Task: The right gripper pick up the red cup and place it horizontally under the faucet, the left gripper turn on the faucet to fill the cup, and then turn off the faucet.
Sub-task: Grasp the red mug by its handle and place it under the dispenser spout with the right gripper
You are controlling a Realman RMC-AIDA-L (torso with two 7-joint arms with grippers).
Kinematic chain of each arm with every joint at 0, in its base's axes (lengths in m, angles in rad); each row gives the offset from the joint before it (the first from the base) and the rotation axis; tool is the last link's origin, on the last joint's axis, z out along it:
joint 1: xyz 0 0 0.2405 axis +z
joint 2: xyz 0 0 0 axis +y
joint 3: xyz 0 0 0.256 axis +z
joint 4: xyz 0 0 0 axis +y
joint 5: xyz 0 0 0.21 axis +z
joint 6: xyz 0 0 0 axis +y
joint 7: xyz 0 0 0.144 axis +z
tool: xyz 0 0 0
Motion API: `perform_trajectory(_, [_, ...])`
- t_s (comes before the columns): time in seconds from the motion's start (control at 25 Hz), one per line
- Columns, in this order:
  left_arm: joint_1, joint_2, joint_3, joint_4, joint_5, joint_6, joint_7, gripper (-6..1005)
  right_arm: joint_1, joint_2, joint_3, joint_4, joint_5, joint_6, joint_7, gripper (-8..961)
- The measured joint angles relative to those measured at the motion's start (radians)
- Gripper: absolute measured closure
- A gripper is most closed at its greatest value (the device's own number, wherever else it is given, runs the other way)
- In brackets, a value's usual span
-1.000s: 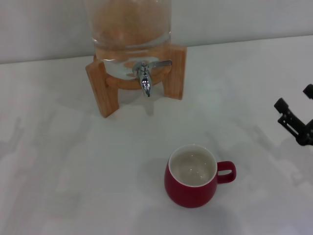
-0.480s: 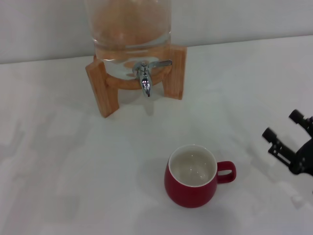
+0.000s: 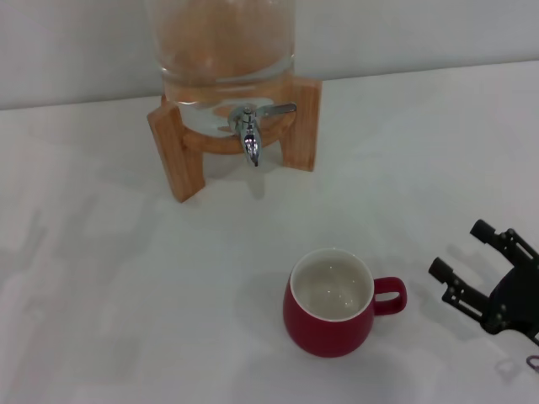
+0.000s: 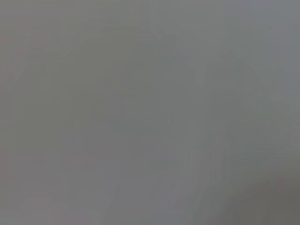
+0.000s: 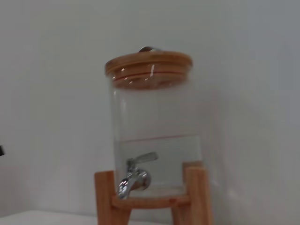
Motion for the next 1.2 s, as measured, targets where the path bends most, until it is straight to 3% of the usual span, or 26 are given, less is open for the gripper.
perform_trajectory(1.2, [-0.010, -0.003, 0.002, 0.001, 0.005, 0.000, 0.000, 120, 0.010, 0.000, -0.002, 0.008, -0.146, 0.081, -0.006, 123])
